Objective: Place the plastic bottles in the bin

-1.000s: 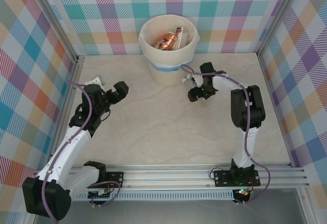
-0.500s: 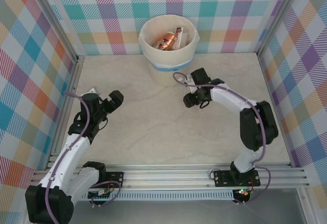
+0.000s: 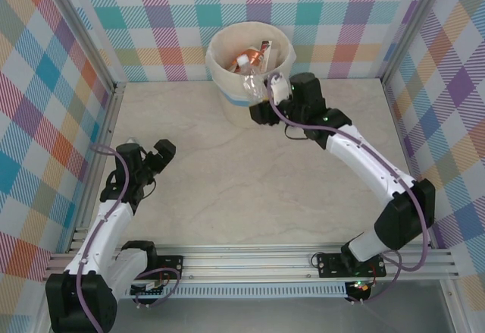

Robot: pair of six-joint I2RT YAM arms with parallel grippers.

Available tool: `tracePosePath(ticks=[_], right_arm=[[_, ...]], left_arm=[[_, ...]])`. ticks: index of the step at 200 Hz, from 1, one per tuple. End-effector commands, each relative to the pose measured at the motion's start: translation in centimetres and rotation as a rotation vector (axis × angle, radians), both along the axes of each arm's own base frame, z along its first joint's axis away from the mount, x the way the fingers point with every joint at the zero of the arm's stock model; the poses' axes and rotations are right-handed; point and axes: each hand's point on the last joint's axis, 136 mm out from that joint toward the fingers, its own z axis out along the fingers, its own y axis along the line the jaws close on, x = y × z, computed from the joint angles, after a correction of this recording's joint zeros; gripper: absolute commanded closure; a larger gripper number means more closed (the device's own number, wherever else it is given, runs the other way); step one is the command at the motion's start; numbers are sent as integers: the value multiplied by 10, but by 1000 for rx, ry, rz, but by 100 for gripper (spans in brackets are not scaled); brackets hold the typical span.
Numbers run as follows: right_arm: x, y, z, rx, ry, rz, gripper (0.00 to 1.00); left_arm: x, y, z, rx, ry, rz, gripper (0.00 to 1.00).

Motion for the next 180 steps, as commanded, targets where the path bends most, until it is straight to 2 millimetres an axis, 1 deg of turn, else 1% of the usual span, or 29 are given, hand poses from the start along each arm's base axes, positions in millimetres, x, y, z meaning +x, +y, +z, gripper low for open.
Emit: tracePosePath(ticks=[1,13,42,47,49,51,53,59,61,67,73,75,77,79,82,83,89,92,97,110,122,134,145,156,168,173,180], right_arm=[[34,17,51,149,-77,-44,48],[56,20,64,165,-88,-101,47],[118,21,77,191,-103,-293,45],[126,23,79,204,-106,-312,45],[128,24,82,213,-112,-316,45],[132,25,81,214,-110,-322,45],[135,25,84,221,-118,-326,45],[145,29,84,234,-115,-343,45],[147,29,87,241,-122,-347,45],[157,32,84,250,-118,-368,45],[166,33,88,268,-122,-390,45],[170,34,84,268,-117,-398,45],[172,34,88,277,-124,-407,44],[176,35,85,278,-121,-414,44],[179,35,88,290,-129,-422,44],[181,36,86,289,-127,-425,44],[188,37,88,307,-141,-440,44],[193,38,85,308,-142,-451,44],[198,37,88,324,-157,-471,44],[213,36,81,349,-169,-521,44],[219,37,76,373,-165,-536,42],[216,49,75,393,-152,-472,35],[207,65,80,405,-153,-363,28],[198,75,88,393,-176,-287,23],[189,80,95,344,-224,-245,17],[186,78,100,329,-239,-243,15],[183,76,102,303,-251,-244,13]], left_arm=[[-4,2,1,-26,-16,6,0],[-6,2,1,-32,-16,7,0],[-6,1,1,-47,-16,0,0],[-6,0,2,-51,-18,-1,0],[-6,1,1,-52,-18,0,0],[-6,0,1,-54,-16,0,0],[-6,0,1,-56,-18,-1,0],[-6,0,1,-57,-19,-1,0],[-6,0,2,-58,-20,0,0],[-6,0,1,-60,-19,1,0],[-6,0,2,-61,-22,2,0],[-5,0,2,-61,-22,2,0],[-5,1,1,-62,-22,4,0],[-5,1,1,-63,-23,3,0],[-6,1,1,-64,-23,3,0],[-5,1,1,-64,-22,4,0],[-5,1,1,-63,-22,3,0],[-6,1,1,-65,-23,4,0],[-5,1,0,-65,-22,4,0],[-6,1,-1,-69,-20,5,0],[-6,1,-2,-70,-19,3,0],[-6,1,-2,-70,-18,5,0],[-6,2,-3,-70,-17,7,0],[-5,2,-4,-71,-16,9,0],[-4,1,-5,-75,-17,5,0],[-4,1,-6,-77,-14,4,0],[-4,1,-8,-81,-9,3,0]])
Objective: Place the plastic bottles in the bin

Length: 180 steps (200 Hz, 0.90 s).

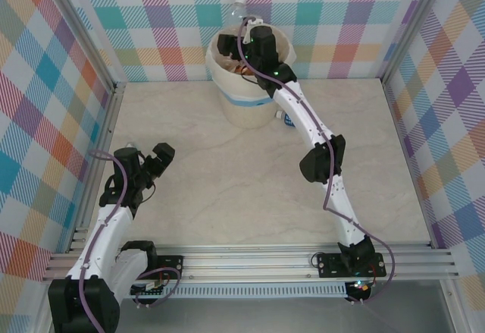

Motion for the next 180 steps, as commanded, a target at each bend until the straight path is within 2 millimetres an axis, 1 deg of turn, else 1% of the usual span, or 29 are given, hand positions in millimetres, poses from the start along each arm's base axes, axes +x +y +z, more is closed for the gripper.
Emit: tracePosePath(ticks=[1,23,50,70,86,99,114,130,137,155,172,180], right_arm=[[-30,4,62,-27,-150,83,12],[-40,-9,77,-89,-168,54,9],[-55,-25,86,-172,-167,33,7],[-68,-33,83,-261,-164,48,4],[-78,-40,72,-360,-158,65,1],[-84,-51,60,-453,-146,58,0],[-85,-74,40,-574,-118,28,0],[-87,-108,14,-639,-44,14,0],[-90,-124,5,-638,-10,27,0],[-99,-165,-30,-628,78,84,0],[-107,-205,-62,-636,140,88,0],[-109,-224,-79,-641,170,81,0]], left_arm=[[3,1,-1,-22,-18,5,0],[3,0,-5,-37,-9,4,0],[1,1,-8,-38,-4,11,0],[1,1,-9,-43,-5,17,0],[2,1,-12,-56,-5,23,0],[3,0,-14,-65,-4,25,0],[3,0,-18,-71,6,24,0],[3,0,-20,-73,14,25,0],[3,0,-21,-72,19,24,0],[3,-1,-22,-73,21,22,0],[7,-4,-17,-86,-3,5,0],[11,-10,-11,-103,-35,-32,0]])
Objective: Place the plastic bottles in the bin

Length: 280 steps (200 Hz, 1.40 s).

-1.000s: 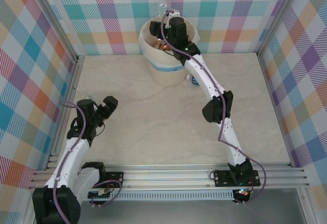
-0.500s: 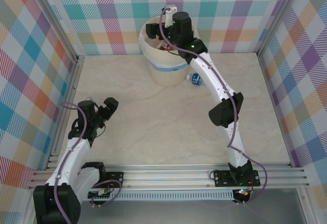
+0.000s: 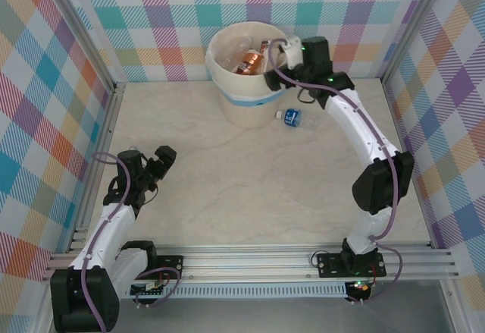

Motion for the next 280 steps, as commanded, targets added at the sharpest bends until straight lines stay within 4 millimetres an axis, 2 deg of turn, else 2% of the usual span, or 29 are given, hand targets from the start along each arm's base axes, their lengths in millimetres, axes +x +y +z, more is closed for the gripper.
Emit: tracePosePath(ticks=[1,15,34,64,86,114,145,176,198,223,239,255,280], right_arm=[[-17,-47,-29,-18,56,30,0],[-28,-64,-53,-12,98,82,0],[-36,-73,-85,-80,134,167,0],[-21,-76,-125,-167,194,246,0],[-12,-72,-154,-209,265,327,0],[-1,-64,-174,-230,281,435,0],[16,-68,-205,-281,332,457,0],[19,-71,-237,-311,407,473,1],[19,-71,-250,-309,426,474,3],[14,-69,-261,-309,442,477,8],[12,-68,-264,-303,434,476,17],[14,-66,-265,-294,408,457,32],[15,-66,-259,-303,369,419,40]], left_arm=[[9,-6,12,-44,-70,-39,0],[15,-18,23,-77,-124,-101,0],[21,-26,33,-100,-175,-151,0],[26,-31,46,-120,-227,-174,0],[27,-43,61,-144,-283,-245,0],[24,-60,75,-139,-329,-332,0],[22,-85,88,-93,-364,-445,0],[26,-102,93,-45,-397,-485,0],[30,-111,99,-31,-436,-499,0],[32,-134,108,-3,-477,-592,0],[31,-152,112,32,-498,-665,0],[32,-166,113,50,-508,-707,0],[37,-179,116,48,-518,-732,0]])
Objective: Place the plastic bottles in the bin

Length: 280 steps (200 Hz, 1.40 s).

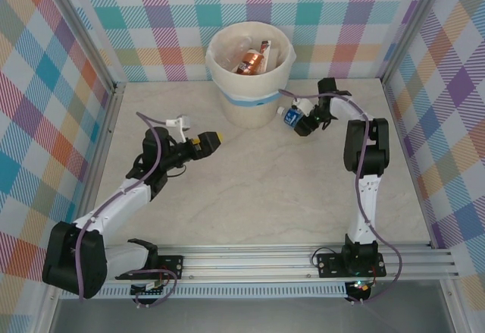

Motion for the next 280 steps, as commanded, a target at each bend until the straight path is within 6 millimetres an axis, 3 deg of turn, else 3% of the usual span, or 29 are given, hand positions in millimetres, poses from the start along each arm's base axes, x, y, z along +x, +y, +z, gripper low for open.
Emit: tracePosePath(ticks=[1,37,82,110,135,165,202,245,280], right_arm=[[4,6,22,4,-85,-9,41],[-10,1,52,28,-166,-73,49],[-35,-8,113,89,-287,-211,50],[-47,-3,157,157,-351,-228,52],[-52,11,203,249,-436,-244,53],[-49,23,254,429,-495,-338,54],[-51,53,311,785,-342,-430,54],[-29,81,346,1018,-165,-581,55],[-7,109,347,1017,-67,-634,55]], left_arm=[[7,-13,22,16,-108,-38,0],[9,-13,27,25,-127,-22,0],[5,5,27,84,-173,65,0],[2,22,28,136,-191,145,0],[-2,42,26,148,-177,250,0],[-13,41,35,133,-187,227,0],[-13,48,26,173,-156,251,0],[-18,57,20,123,-108,305,0],[-19,67,14,101,-79,357,0]])
